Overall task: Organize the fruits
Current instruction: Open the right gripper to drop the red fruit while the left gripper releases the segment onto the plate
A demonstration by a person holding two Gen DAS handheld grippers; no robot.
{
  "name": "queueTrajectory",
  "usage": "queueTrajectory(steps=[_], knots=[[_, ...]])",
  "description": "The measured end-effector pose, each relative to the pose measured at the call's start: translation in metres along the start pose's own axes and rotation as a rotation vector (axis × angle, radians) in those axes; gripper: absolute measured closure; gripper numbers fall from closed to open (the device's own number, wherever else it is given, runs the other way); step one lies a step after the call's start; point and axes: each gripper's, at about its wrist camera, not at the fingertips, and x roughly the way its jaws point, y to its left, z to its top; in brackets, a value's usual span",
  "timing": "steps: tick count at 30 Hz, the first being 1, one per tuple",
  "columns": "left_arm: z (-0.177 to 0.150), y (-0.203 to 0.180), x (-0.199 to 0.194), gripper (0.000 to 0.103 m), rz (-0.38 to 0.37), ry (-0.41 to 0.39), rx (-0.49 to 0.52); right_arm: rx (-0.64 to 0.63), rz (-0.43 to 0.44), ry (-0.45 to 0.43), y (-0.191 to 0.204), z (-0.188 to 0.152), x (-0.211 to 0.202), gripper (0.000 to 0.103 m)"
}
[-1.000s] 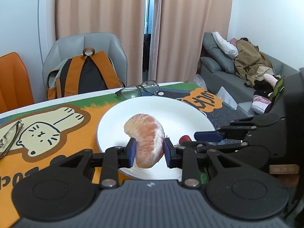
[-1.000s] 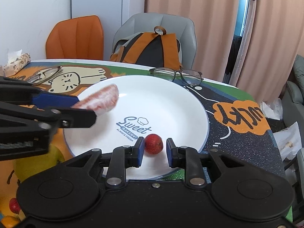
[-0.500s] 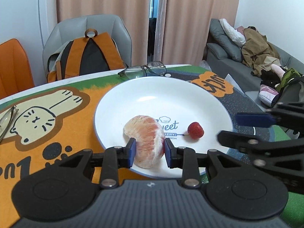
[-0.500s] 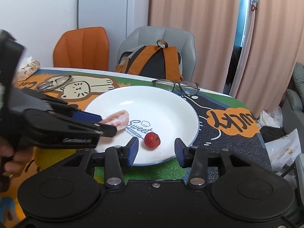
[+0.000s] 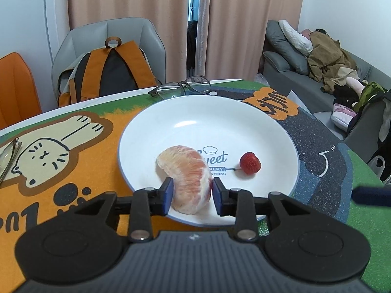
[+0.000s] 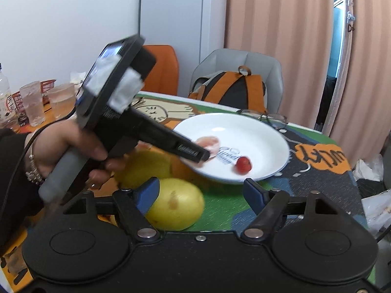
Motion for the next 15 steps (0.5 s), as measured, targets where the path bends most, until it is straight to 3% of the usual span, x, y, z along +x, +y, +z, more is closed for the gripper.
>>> queueTrajectory(steps=[4,12,15], knots=[[0.0,-0.002,-0.004,0.048,0.014,-0.016,0.014,0.021,0.029,0.009,0.006,-0.004,0.003,0.019],[0.0,-0.004,-0.008,0.038,0.027,-0.029,0.026,0.021,0.056,0.022,0.02,-0.01,0.01,0.013],[-0.001,-0.006,-0.014,0.027,0.02,-0.043,0.033,0.026,0.057,0.03,0.023,-0.011,0.015,0.009]])
